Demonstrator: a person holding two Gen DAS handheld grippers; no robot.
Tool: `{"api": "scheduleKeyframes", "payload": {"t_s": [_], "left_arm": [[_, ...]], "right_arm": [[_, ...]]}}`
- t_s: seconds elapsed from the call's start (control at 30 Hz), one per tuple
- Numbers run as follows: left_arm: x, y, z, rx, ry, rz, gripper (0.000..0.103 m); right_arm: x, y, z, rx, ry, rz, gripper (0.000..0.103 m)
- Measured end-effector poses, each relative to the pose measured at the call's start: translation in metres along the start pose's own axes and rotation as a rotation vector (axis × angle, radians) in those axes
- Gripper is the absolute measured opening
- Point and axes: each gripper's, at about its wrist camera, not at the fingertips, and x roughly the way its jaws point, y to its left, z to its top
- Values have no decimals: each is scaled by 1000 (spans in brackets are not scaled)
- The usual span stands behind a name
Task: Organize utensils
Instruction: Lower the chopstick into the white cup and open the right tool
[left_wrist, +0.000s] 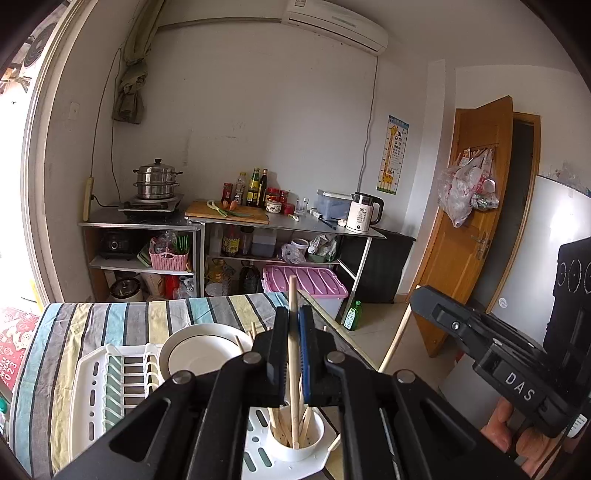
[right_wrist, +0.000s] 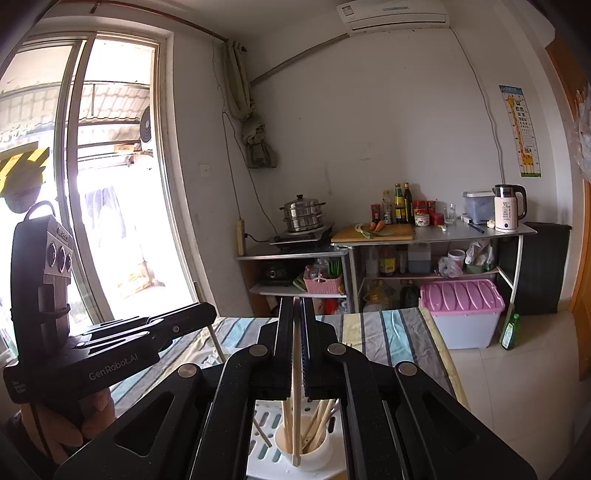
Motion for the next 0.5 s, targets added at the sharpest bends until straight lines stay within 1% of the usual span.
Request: {"api": "scheduleKeyframes", "payload": {"t_s": [0.2, 0.3, 0.5], "left_arm": [[25, 8, -4, -14, 8, 0, 6], [39, 13, -12, -30, 34, -2, 6], [62, 17, -33, -50, 94, -1, 6]], "right_arm": [[22, -8, -2, 8, 3, -8, 3], [33, -13, -9, 18, 16, -11, 3], [53, -23, -28, 37, 75, -17, 3]]}}
